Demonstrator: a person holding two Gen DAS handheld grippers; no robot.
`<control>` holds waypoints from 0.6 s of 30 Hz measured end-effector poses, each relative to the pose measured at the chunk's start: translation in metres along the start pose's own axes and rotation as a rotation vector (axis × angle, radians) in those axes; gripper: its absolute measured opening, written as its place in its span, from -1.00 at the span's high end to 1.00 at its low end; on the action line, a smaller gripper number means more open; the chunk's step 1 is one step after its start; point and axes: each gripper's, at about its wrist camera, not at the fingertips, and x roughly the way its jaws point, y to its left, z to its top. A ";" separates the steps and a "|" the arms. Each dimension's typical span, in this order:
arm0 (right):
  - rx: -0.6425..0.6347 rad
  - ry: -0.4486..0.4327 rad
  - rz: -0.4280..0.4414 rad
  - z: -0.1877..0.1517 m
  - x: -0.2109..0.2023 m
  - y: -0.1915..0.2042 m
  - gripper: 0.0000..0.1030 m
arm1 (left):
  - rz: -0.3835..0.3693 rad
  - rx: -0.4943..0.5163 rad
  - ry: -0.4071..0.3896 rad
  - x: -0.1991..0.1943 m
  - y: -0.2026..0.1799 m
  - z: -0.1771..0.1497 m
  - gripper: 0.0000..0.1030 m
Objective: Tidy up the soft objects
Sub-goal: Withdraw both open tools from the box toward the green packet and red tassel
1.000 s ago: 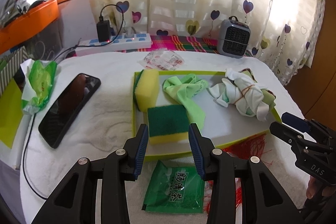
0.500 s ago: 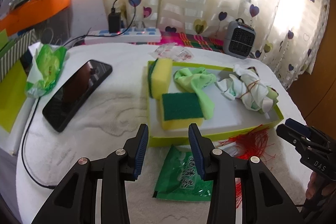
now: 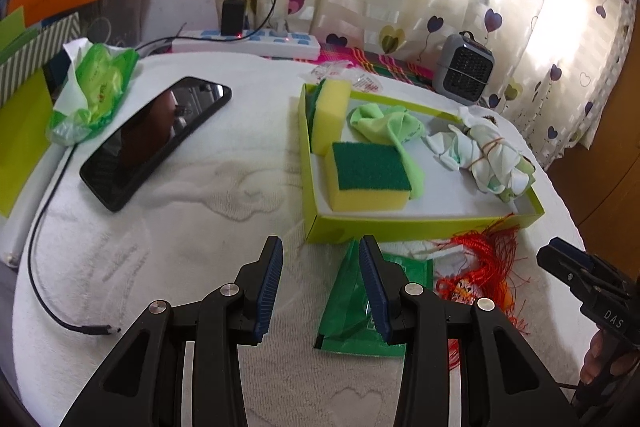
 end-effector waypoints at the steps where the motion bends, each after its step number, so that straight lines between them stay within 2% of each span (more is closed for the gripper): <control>1: 0.002 0.002 -0.002 -0.002 0.000 0.000 -0.01 | -0.007 -0.001 0.003 0.001 0.001 -0.001 0.26; 7: -0.026 0.007 -0.028 -0.015 -0.002 0.004 -0.01 | -0.029 -0.012 0.025 0.008 0.004 -0.008 0.26; 15: -0.076 0.027 0.046 -0.034 -0.007 0.018 -0.01 | -0.061 -0.018 0.043 0.014 0.007 -0.012 0.26; 18: -0.056 0.027 0.036 -0.034 -0.006 0.016 0.09 | -0.069 -0.018 0.048 0.016 0.007 -0.014 0.26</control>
